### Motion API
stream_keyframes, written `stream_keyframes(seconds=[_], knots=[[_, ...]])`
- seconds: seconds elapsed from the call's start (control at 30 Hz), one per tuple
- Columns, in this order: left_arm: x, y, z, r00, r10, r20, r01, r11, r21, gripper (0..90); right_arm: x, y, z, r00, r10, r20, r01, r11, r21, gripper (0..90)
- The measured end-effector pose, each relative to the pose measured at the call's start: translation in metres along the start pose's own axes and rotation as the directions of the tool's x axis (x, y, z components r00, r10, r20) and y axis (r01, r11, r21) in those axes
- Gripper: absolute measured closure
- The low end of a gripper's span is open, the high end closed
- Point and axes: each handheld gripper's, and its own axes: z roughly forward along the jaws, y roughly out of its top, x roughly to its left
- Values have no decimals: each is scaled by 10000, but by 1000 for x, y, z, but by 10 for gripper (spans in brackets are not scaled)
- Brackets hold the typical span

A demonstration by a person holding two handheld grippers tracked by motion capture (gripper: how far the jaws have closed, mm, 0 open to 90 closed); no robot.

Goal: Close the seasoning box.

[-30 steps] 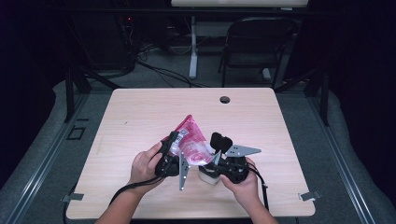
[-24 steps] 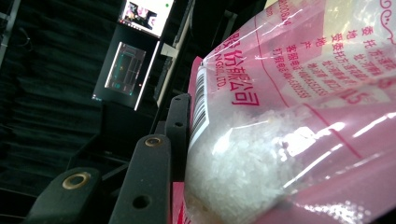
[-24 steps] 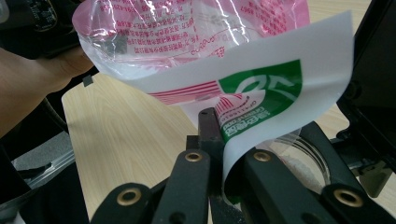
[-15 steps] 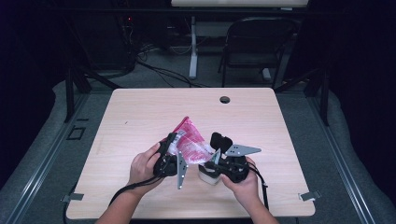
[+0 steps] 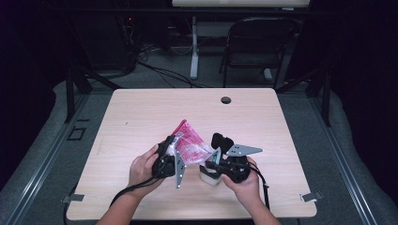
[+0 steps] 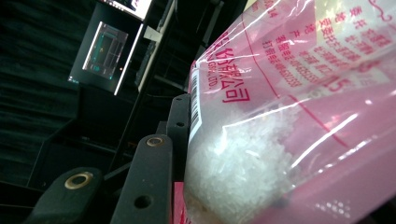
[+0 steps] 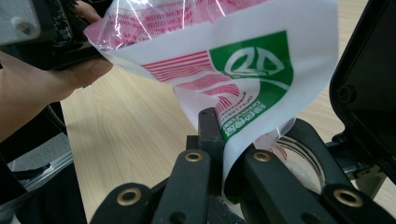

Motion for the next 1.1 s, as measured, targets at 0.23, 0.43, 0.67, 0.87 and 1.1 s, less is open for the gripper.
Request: stream_keyframes(seconds=[0.23,0.43,0.67,0.87,1.1], knots=[[-1,-5,2,9994,-262,239,257,9995,202,706,0,2,-1,10000,18,-32,-18,9999,-102,900],[-2,-9,3,9978,-505,431,492,9983,310,708,1,3,-1,10000,-18,-36,17,9999,-171,900],[-4,-12,4,9959,-676,599,654,9971,385,711,1,4,-2,10000,1,-38,-2,9998,-206,900],[-7,-16,6,9939,-776,782,735,9958,543,712,3,7,-4,9999,-90,-84,88,9995,-300,900],[-8,-20,7,9882,-1091,1077,1024,9925,664,713,4,10,-5,9998,-163,-141,158,9993,-352,900]])
